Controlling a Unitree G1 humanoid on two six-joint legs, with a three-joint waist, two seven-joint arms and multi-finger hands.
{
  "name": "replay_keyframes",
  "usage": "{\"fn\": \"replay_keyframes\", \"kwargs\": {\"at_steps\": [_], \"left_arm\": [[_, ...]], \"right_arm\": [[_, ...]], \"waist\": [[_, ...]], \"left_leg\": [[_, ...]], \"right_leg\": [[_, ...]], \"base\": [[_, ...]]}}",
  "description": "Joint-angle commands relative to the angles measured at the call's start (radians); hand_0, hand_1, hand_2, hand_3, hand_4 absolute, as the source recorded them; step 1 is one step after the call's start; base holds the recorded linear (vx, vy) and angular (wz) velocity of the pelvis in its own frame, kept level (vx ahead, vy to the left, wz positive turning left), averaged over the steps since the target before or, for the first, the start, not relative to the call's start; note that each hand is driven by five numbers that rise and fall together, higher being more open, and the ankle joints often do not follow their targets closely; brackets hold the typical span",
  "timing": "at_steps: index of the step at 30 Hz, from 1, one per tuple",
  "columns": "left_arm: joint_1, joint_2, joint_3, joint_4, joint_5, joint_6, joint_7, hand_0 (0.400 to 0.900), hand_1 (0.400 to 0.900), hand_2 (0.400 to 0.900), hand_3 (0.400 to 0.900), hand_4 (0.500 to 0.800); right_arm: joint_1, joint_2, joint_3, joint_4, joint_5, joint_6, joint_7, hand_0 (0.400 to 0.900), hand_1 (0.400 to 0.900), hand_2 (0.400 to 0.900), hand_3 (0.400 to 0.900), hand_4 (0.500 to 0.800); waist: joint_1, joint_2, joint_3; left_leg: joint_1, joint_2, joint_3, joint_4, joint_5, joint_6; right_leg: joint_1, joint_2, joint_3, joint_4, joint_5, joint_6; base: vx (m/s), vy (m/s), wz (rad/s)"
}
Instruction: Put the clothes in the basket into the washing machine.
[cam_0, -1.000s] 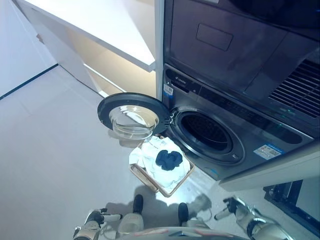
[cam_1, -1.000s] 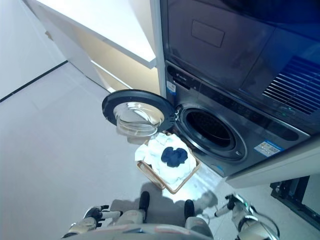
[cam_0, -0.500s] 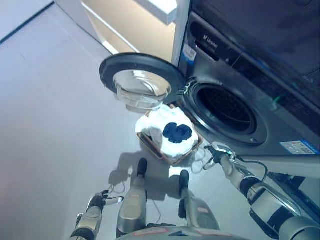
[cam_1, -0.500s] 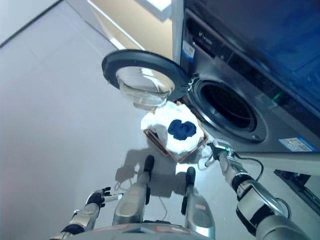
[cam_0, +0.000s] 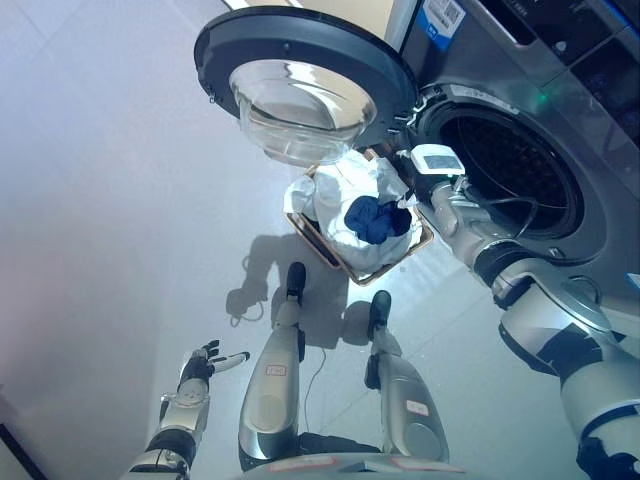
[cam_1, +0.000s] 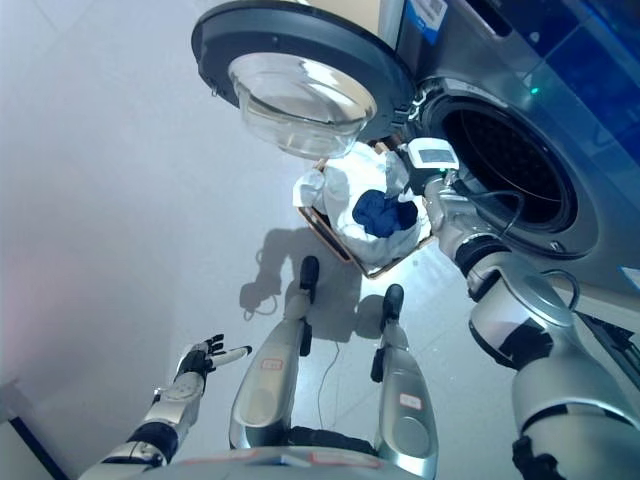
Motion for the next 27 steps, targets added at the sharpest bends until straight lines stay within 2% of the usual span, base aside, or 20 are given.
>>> {"fn": "replay_keyframes", "kwargs": {"at_steps": [1,7,18,27], "left_arm": [[0.031,0.013,-0.010,0.018,-0.034,0.003,0.044,0.900,0.900,0.900,0.900,0.800],[0.021,0.006,-0.012,0.025,-0.050,-0.007,0.056,0.900,0.900,0.900,0.900,0.800],[-0.005,-0.008,-0.013,0.050,-0.069,-0.013,0.068,0.900,0.900,0.900,0.900,0.800],[-0.027,-0.025,-0.043,0.063,-0.093,-0.021,0.076,0.900,0.900,0.900,0.900,0.800]], "right_arm": [[-0.083,-0.006,0.057,0.057,0.026,-0.014,-0.036,0.900,0.900,0.900,0.900,0.800],[-0.122,0.031,0.070,0.092,0.047,-0.017,-0.045,0.900,0.900,0.900,0.900,0.800],[-0.195,0.006,0.097,0.159,0.070,-0.014,-0.070,0.900,0.900,0.900,0.900,0.800],[-0.302,-0.019,0.181,0.263,0.114,-0.007,-0.110,0.900,0.900,0.900,0.900,0.800]], "waist": [[-0.016,0.078,-0.006],[-0.006,0.106,-0.006],[-0.005,0.160,-0.006],[0.021,0.188,-0.006]], "left_leg": [[-0.054,-0.007,0.035,0.102,-0.080,0.001],[-0.114,-0.007,0.035,0.132,-0.076,-0.004],[-0.307,0.002,-0.003,0.318,-0.069,-0.031],[-0.384,-0.004,-0.031,0.347,-0.069,-0.026]], "right_leg": [[-0.078,-0.007,0.026,0.201,0.011,0.037],[-0.135,-0.017,0.028,0.241,0.012,0.049],[-0.281,-0.027,0.060,0.413,0.013,0.090],[-0.340,-0.023,0.070,0.447,0.017,0.091]], "base": [[-0.01,0.068,0.07],[-0.02,0.050,0.06],[-0.03,0.052,0.04],[0.04,0.038,-0.01]]}}
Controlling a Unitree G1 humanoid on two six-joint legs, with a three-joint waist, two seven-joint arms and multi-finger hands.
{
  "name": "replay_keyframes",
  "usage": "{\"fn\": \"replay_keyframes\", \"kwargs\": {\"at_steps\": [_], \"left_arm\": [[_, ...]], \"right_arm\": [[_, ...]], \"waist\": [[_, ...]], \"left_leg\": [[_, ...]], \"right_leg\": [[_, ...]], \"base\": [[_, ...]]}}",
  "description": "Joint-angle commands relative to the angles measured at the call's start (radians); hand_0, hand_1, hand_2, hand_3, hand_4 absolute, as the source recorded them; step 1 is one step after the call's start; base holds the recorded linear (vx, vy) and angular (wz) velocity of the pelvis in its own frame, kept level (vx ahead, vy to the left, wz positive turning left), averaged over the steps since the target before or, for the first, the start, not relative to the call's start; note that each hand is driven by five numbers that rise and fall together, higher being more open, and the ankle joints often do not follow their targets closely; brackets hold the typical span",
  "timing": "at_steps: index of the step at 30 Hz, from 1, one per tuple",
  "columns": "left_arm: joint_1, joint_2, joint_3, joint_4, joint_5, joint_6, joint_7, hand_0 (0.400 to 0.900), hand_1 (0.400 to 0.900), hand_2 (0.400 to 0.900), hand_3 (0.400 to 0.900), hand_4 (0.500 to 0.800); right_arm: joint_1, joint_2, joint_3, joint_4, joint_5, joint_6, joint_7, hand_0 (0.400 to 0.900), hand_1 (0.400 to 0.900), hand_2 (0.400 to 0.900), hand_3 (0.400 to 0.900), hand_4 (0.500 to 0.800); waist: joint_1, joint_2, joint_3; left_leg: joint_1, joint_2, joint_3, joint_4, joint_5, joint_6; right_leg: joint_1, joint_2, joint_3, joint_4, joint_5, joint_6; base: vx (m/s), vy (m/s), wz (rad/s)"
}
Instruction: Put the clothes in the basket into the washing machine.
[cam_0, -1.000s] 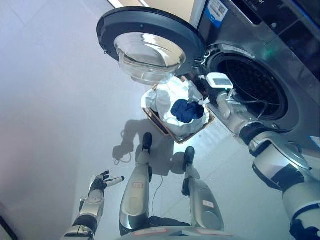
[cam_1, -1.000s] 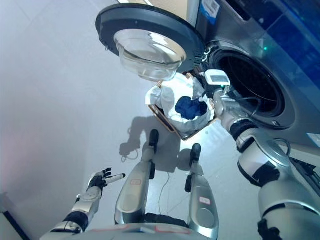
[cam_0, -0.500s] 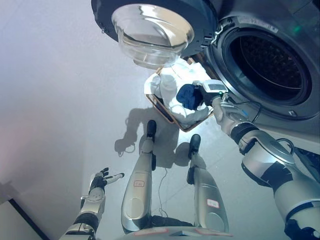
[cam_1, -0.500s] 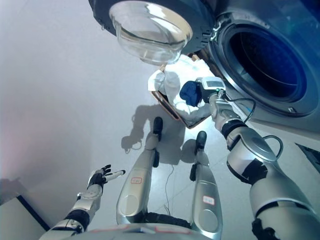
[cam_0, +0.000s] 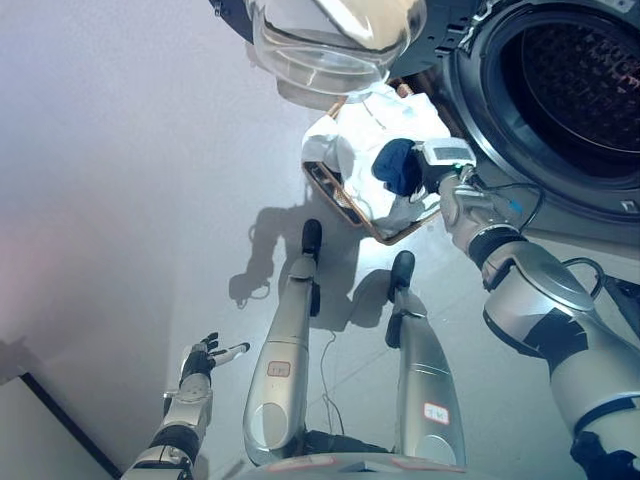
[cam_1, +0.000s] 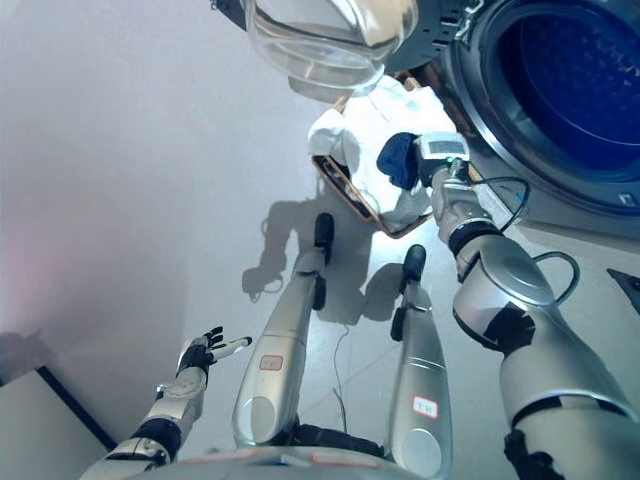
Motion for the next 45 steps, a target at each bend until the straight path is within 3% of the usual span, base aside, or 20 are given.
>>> {"fn": "replay_keyframes", "kwargs": {"at_steps": [1,19,45], "left_arm": [[-0.017,-0.012,-0.048,0.064,-0.034,0.003,0.047,0.900,0.900,0.900,0.900,0.800],[-0.037,-0.073,-0.060,0.156,-0.053,-0.001,0.055,0.900,0.900,0.900,0.900,0.800],[-0.065,-0.078,-0.057,0.202,-0.080,0.002,0.104,0.900,0.900,0.900,0.900,0.800]], "right_arm": [[-0.171,-0.070,0.091,0.046,0.037,-0.007,-0.086,0.900,0.900,0.900,0.900,0.800],[-0.255,-0.108,0.161,0.050,0.105,-0.008,-0.078,0.900,0.900,0.900,0.900,0.800],[-0.158,0.006,-0.002,0.012,0.138,0.014,-0.080,0.900,0.900,0.900,0.900,0.800]], "waist": [[0.002,0.117,-0.015],[0.013,0.139,-0.015],[-0.019,0.110,-0.015]], "left_leg": [[0.039,0.010,0.022,-0.014,0.004,-0.052],[-0.003,0.000,-0.010,-0.064,-0.002,-0.053],[-0.215,-0.014,-0.054,0.111,-0.010,-0.069]], "right_leg": [[0.016,-0.006,0.064,0.160,0.091,0.063],[-0.029,0.003,0.101,0.142,0.094,0.068],[-0.190,0.020,0.115,0.250,0.099,0.072]], "base": [[0.07,0.024,-0.02],[0.06,0.011,0.00],[-0.03,-0.008,0.01]]}}
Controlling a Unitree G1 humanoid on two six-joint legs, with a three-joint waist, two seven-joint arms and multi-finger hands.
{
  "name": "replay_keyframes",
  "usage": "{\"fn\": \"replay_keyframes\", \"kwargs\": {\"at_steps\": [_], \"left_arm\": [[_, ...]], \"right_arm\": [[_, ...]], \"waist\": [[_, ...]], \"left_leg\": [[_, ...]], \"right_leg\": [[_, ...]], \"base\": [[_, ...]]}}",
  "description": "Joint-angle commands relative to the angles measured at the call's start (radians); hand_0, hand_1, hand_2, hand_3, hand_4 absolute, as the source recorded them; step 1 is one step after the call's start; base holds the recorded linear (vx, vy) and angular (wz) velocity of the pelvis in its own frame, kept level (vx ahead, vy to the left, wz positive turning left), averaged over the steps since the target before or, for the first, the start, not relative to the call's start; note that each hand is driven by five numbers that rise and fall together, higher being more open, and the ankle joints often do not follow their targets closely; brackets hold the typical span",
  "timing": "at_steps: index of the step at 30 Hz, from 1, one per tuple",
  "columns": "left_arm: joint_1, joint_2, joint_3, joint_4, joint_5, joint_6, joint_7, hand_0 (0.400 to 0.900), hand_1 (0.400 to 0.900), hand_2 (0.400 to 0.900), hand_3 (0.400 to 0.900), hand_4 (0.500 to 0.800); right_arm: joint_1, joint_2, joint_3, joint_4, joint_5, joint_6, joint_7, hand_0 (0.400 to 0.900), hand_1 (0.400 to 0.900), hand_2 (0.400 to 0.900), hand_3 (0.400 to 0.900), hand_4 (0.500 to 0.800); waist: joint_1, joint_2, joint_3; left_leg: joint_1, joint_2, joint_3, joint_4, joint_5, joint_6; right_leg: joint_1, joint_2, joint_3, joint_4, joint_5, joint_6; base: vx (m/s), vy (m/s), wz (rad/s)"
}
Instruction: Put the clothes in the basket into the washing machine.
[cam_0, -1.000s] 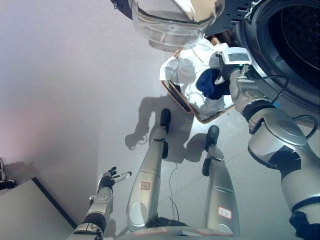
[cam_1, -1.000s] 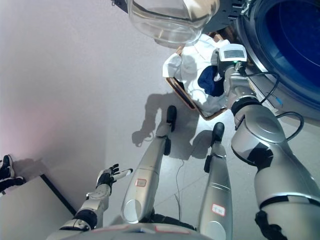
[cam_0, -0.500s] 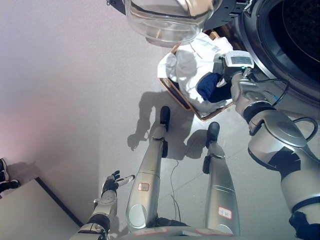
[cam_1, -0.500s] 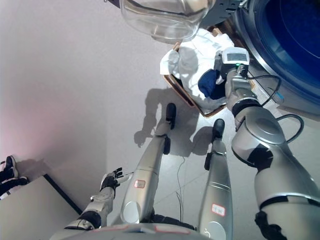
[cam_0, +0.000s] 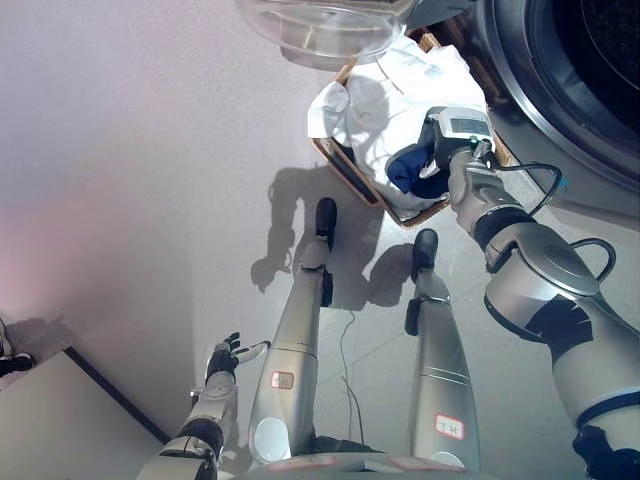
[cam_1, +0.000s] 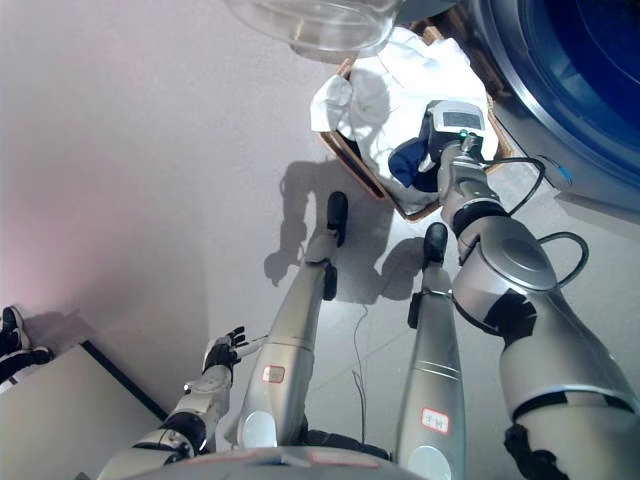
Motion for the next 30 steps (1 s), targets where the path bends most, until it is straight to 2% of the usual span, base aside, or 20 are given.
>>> {"fn": "replay_keyframes", "kwargs": {"at_steps": [1,5,6,7,8,14,23,26,30], "left_arm": [[-0.005,0.018,-0.011,0.125,-0.032,0.022,0.048,0.900,0.900,0.900,0.900,0.800],[-0.010,0.015,-0.018,0.123,-0.031,0.018,0.057,0.900,0.900,0.900,0.900,0.800],[-0.011,0.015,-0.017,0.123,-0.031,0.018,0.057,0.900,0.900,0.900,0.900,0.800],[-0.012,0.014,-0.020,0.124,-0.032,0.018,0.059,0.900,0.900,0.900,0.900,0.800],[-0.015,0.014,-0.021,0.127,-0.031,0.017,0.060,0.900,0.900,0.900,0.900,0.800],[-0.006,0.013,-0.016,0.132,-0.024,0.015,0.068,0.900,0.900,0.900,0.900,0.800],[-0.001,0.011,-0.012,0.146,-0.017,0.013,0.068,0.900,0.900,0.900,0.900,0.800],[-0.005,0.015,-0.007,0.152,-0.019,0.010,0.067,0.900,0.900,0.900,0.900,0.800],[-0.012,0.018,0.004,0.150,-0.019,0.009,0.063,0.900,0.900,0.900,0.900,0.800]], "right_arm": [[-0.087,0.004,-0.029,-0.013,0.028,-0.004,-0.043,0.900,0.900,0.900,0.900,0.800],[-0.101,0.002,-0.048,0.023,0.037,0.005,-0.057,0.900,0.900,0.900,0.900,0.800],[-0.102,0.002,-0.048,0.024,0.038,0.004,-0.057,0.637,0.637,0.637,0.637,0.642],[-0.110,-0.004,-0.051,0.031,0.042,0.003,-0.062,0.492,0.492,0.492,0.492,0.555],[-0.116,-0.013,-0.054,0.033,0.047,0.001,-0.064,0.400,0.400,0.400,0.400,0.500],[-0.138,-0.047,-0.044,0.035,0.061,-0.001,-0.068,0.400,0.400,0.400,0.400,0.500],[-0.140,-0.079,-0.047,0.036,0.093,0.001,-0.082,0.400,0.400,0.400,0.400,0.500],[-0.131,-0.083,-0.075,0.032,0.120,-0.003,-0.089,0.400,0.400,0.400,0.400,0.500],[-0.104,-0.089,-0.173,0.017,0.186,-0.009,-0.110,0.400,0.400,0.400,0.400,0.500]], "waist": [[0.007,0.032,0.040],[0.015,0.043,0.040],[0.015,0.044,0.040],[0.016,0.047,0.040],[0.018,0.050,0.040],[0.016,0.059,0.040],[0.000,0.050,0.040],[-0.009,0.038,0.040],[-0.017,0.024,0.040]], "left_leg": [[0.004,0.018,0.005,0.041,0.001,-0.067],[-0.048,0.001,-0.005,0.080,0.001,-0.059],[-0.050,0.001,-0.006,0.082,0.000,-0.059],[-0.060,-0.003,-0.011,0.088,0.002,-0.060],[-0.069,-0.006,-0.014,0.093,0.002,-0.059],[-0.070,-0.011,-0.018,0.097,0.003,-0.063],[0.014,0.007,-0.009,0.024,-0.004,-0.071],[0.064,0.017,0.004,-0.015,-0.009,-0.067],[0.159,0.031,0.028,-0.092,-0.013,-0.060]], "right_leg": [[0.025,0.008,0.055,0.150,0.143,0.028],[-0.009,0.015,0.054,0.173,0.146,0.028],[-0.011,0.015,0.054,0.174,0.146,0.028],[-0.021,0.017,0.057,0.183,0.148,0.028],[-0.027,0.017,0.059,0.187,0.148,0.028],[-0.044,0.022,0.071,0.215,0.152,0.030],[0.027,0.003,0.079,0.156,0.153,0.021],[0.073,-0.005,0.076,0.121,0.148,0.012],[0.153,-0.016,0.058,0.063,0.131,0.002]], "base": [[-0.05,0.011,0.00],[-0.05,0.009,0.00],[-0.04,0.008,0.04],[0.00,0.000,0.00],[-0.03,0.028,0.02],[0.00,0.007,0.01],[0.03,-0.009,-0.03],[0.04,-0.048,-0.08],[0.02,-0.045,-0.09]]}}
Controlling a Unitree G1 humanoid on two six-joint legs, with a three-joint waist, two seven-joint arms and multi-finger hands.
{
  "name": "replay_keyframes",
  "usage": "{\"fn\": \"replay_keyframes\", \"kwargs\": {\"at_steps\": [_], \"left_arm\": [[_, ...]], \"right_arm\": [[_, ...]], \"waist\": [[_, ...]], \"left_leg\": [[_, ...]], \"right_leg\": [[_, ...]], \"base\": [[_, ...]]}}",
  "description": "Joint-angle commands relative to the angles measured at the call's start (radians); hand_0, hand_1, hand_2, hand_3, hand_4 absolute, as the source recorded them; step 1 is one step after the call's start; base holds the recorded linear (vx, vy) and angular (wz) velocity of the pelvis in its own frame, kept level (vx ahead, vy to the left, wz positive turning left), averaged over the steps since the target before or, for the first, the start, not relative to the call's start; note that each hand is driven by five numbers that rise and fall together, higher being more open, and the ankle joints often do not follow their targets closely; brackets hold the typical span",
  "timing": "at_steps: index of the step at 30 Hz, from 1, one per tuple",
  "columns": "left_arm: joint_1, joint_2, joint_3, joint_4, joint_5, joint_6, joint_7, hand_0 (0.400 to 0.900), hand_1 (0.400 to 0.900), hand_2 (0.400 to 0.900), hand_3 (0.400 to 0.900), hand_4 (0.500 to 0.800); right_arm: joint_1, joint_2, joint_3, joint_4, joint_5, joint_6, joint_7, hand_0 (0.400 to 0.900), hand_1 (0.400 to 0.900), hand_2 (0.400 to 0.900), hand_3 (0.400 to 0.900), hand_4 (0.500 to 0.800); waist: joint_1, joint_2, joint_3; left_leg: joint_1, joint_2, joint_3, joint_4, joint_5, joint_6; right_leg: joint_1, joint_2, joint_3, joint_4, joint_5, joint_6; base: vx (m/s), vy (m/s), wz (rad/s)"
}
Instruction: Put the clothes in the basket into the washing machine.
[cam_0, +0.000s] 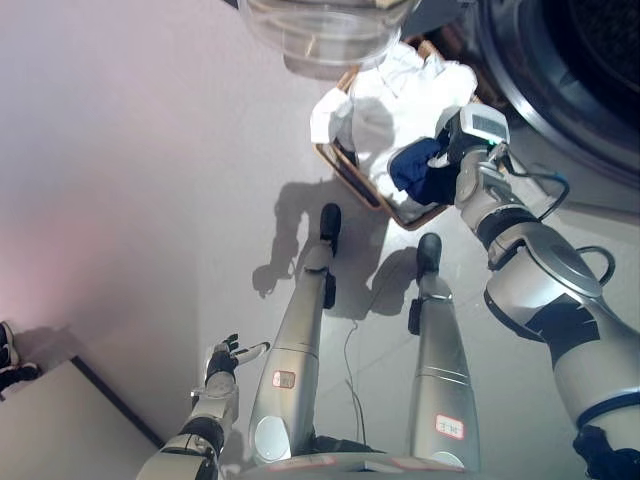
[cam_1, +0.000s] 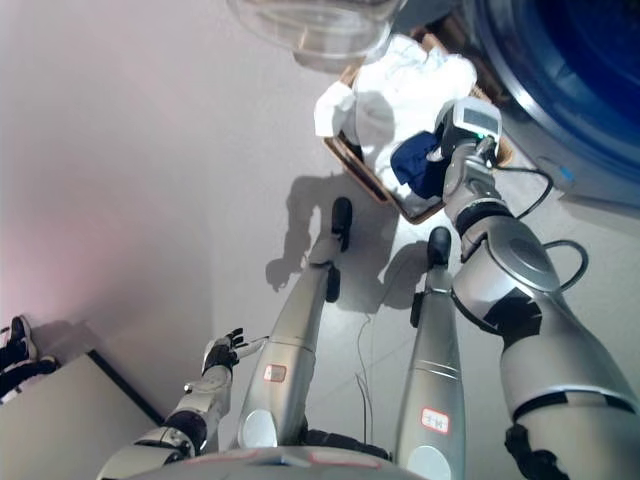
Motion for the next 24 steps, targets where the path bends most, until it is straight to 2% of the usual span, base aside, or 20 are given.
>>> {"fn": "replay_keyframes", "kwargs": {"at_steps": [1,8,14,19,24], "left_arm": [[-0.005,0.020,0.021,0.123,-0.010,0.008,0.038,0.900,0.900,0.900,0.900,0.800],[-0.004,0.039,0.062,0.141,0.003,0.008,0.009,0.900,0.900,0.900,0.900,0.800],[0.019,0.050,0.088,0.159,0.013,0.008,-0.017,0.900,0.900,0.900,0.900,0.800],[0.050,0.049,0.101,0.181,0.013,0.011,-0.028,0.900,0.900,0.900,0.900,0.800],[0.083,0.053,0.109,0.193,0.014,0.017,-0.037,0.900,0.900,0.900,0.900,0.800]], "right_arm": [[-0.123,-0.081,-0.037,-0.006,0.068,-0.009,-0.059,0.400,0.400,0.400,0.400,0.500],[-0.038,-0.083,-0.276,-0.043,0.191,-0.039,-0.087,0.400,0.400,0.400,0.400,0.500],[0.107,-0.079,-0.572,-0.091,0.322,-0.079,-0.102,0.400,0.400,0.400,0.400,0.500],[0.352,0.023,-0.942,-0.232,0.532,-0.150,-0.070,0.400,0.400,0.400,0.400,0.500],[0.444,0.108,-1.118,-0.322,0.626,-0.169,-0.013,0.400,0.400,0.400,0.400,0.500]], "waist": [[-0.010,0.028,0.035],[-0.026,0.015,0.035],[-0.041,0.021,0.035],[-0.060,0.030,0.035],[-0.057,0.037,0.035]], "left_leg": [[0.097,0.050,0.007,-0.094,-0.015,-0.061],[0.256,0.065,0.033,-0.244,0.015,-0.041],[0.374,0.056,0.065,-0.366,0.036,-0.021],[0.482,0.047,0.083,-0.413,0.041,-0.017],[0.552,0.030,0.089,-0.418,0.029,-0.013]], "right_leg": [[0.133,-0.005,-0.004,0.009,0.158,-0.007],[0.281,-0.008,-0.037,-0.139,0.159,-0.031],[0.414,-0.007,-0.062,-0.291,0.155,-0.062],[0.533,0.001,-0.067,-0.370,0.151,-0.080],[0.616,0.007,-0.061,-0.397,0.142,-0.092]], "base": [[-0.02,-0.059,-0.07],[0.01,-0.050,-0.08],[0.00,-0.031,0.00],[0.04,0.004,-0.08],[0.02,0.006,-0.08]]}}
